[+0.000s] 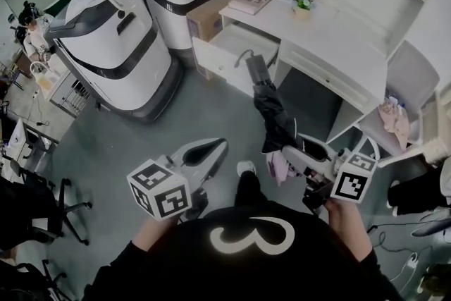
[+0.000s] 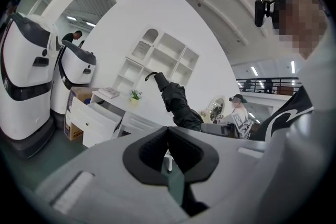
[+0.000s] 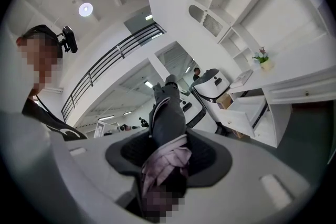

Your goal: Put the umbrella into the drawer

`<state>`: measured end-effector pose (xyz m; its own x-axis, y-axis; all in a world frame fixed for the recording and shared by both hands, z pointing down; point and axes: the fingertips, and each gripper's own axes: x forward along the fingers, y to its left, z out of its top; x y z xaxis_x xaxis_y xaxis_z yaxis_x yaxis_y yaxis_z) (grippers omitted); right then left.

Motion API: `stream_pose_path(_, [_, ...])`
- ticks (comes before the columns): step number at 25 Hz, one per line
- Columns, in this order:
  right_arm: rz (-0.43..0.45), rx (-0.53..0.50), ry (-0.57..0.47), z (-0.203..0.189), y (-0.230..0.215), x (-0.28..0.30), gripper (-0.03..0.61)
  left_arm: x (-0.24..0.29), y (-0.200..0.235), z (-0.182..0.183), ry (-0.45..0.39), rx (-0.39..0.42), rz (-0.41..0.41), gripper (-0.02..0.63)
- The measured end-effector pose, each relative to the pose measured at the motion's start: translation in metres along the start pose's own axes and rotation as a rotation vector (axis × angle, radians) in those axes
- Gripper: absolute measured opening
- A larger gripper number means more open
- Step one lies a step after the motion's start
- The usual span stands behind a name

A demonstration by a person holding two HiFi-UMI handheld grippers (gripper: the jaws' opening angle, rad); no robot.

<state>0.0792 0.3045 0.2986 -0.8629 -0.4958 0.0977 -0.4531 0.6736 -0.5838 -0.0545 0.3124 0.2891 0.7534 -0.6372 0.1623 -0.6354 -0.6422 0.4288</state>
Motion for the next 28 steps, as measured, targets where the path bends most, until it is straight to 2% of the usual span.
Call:
stream_pose_path(8, [0.072,0.059,0.08,0.065,-0.113,0.086,0.198,0.093,0.105,0.05,0.039,-0.052,0.106,0.008])
stream_pose_path(14, [0.093,0.053,0.118,0.126,-0.196,0.139,0.198,0.184,0.174,0.104,0.05,-0.047,0.119,0.008])
stream_pose_path(20, [0.066,0.038,0.144,0.165,-0.258,0.164,0.198,0.245,0.211,0.133,0.04,-0.037,0.109,0.008])
stream_pose_path(28, [0.014,-0.045,0.156,0.188,-0.292,0.183,0.198,0.269,0.231,0.135,0.053,-0.04,0.095,0.008])
